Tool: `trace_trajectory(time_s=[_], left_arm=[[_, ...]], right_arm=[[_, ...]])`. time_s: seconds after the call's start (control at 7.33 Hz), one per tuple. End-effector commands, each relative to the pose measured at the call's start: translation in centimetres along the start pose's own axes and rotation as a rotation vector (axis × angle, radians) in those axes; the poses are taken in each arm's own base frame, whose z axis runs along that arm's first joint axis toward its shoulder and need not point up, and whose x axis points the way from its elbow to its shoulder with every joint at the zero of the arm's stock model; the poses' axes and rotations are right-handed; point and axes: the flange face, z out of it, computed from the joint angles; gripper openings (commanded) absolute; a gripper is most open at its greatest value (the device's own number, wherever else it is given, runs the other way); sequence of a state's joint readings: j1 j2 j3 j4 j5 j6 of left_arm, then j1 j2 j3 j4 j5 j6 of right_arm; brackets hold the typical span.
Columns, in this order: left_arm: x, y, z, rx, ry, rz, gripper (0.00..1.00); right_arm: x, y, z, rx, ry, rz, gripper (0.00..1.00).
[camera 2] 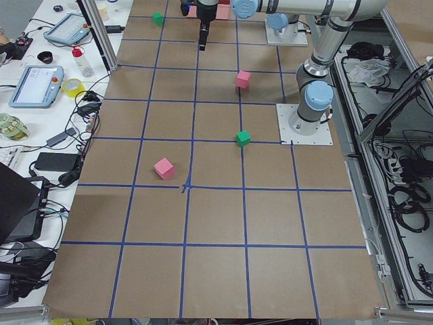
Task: Align button upright
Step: 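Lower the right gripper into the pink bin and grasp the yellow button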
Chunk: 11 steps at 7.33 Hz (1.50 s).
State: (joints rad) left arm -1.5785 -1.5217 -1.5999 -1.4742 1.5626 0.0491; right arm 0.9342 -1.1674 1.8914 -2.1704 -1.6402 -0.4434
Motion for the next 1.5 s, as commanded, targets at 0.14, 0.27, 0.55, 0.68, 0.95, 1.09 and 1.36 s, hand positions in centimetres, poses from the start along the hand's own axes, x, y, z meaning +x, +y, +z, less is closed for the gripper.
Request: trace_trajectory(time_s=[0.14,0.27,0.55,0.68,0.95,1.09,1.36], left_arm=[[0.0,0.0,0.1,-0.001,0.001,0.000,1.00],[0.0,0.0,0.1,-0.003,0.003,0.000,1.00],[0.0,0.0,0.1,-0.001,0.003,0.000,1.00],[0.0,0.0,0.1,-0.001,0.001,0.000,1.00],[0.0,0.0,0.1,-0.001,0.001,0.000,1.00],[0.0,0.0,0.1,-0.001,0.001,0.000,1.00],[0.0,0.0,0.1,-0.001,0.001,0.000,1.00]], right_arm=[[0.4,-0.4,-1.0,0.015,-0.011,0.016,0.00],[0.5,-1.1,-2.7,0.061,-0.027,0.031,0.00],[0.7,-1.9,-7.7,0.101,-0.015,0.030,0.00],[0.6,-2.1,-11.0,0.095,-0.016,0.048,0.00],[-0.9,-2.2,-15.5,0.101,-0.006,0.044,0.00],[-3.9,-2.4,-16.7,0.120,-0.001,0.052,0.00],[-18.0,-2.9,-17.1,0.142,0.005,0.049,0.00]])
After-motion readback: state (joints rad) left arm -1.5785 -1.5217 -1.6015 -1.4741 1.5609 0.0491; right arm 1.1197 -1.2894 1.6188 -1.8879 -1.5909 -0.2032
